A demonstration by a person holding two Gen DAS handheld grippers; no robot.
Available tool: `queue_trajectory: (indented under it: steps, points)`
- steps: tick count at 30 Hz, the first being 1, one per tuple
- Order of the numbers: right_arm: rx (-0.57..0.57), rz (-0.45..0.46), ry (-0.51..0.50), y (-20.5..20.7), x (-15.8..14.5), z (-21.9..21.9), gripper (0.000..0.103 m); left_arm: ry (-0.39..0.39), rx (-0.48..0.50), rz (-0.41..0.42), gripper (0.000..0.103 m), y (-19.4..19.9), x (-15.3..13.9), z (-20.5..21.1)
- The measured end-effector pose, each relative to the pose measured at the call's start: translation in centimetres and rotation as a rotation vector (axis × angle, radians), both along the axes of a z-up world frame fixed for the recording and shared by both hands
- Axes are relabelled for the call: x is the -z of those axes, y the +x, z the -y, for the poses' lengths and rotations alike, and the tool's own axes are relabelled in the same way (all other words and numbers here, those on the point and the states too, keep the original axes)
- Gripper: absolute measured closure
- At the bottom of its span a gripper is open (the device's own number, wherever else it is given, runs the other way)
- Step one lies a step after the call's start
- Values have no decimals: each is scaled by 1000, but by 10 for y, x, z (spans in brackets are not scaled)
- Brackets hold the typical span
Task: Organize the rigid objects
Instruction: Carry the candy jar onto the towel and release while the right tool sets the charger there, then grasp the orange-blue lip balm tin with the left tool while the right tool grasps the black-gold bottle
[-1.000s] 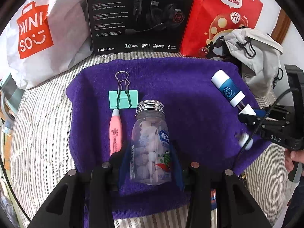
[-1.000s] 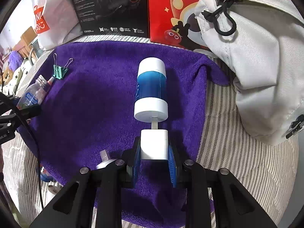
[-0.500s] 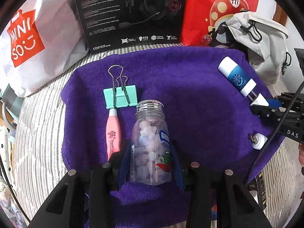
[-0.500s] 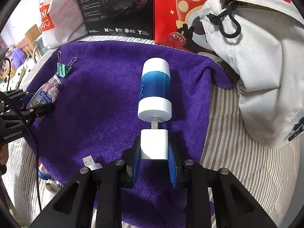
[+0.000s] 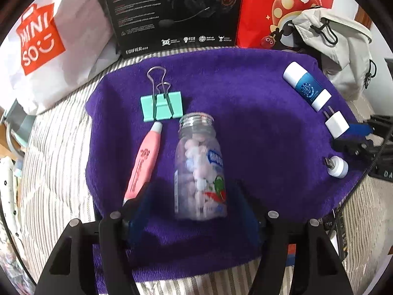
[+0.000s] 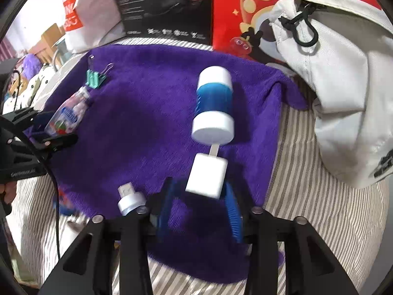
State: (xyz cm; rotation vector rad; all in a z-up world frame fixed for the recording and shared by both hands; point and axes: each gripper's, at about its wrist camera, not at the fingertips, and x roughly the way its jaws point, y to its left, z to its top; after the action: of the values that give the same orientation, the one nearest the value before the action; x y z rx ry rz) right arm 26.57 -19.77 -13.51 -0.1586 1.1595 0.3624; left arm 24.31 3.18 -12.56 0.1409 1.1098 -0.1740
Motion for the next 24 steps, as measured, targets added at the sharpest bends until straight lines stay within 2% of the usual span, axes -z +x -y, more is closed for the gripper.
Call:
queue_trajectory:
  steps: [5, 7, 10, 12, 15, 18, 24]
  points:
    - [12, -9, 21, -15, -8, 5, 60, 17, -9, 13, 38, -10, -8, 1]
    - [36, -1, 25, -23, -14, 10, 53, 16, -11, 28, 38, -16, -17, 1]
    - [60, 18, 70, -37, -27, 20, 51, 3, -7, 55, 34, -30, -34, 4]
    - [80, 32, 73, -44, -34, 25, 46, -15, 7, 80, 30, -44, -46, 7]
    - [108, 49, 85, -58, -44, 33, 46, -30, 17, 102, 27, -66, -56, 12]
    - [135, 56, 123, -73, -51, 42, 46, -41, 11, 97, 27, -84, -52, 17]
    - [187, 39, 170, -106, -48, 60, 46, -76, 29, 52, 28, -95, -25, 32]
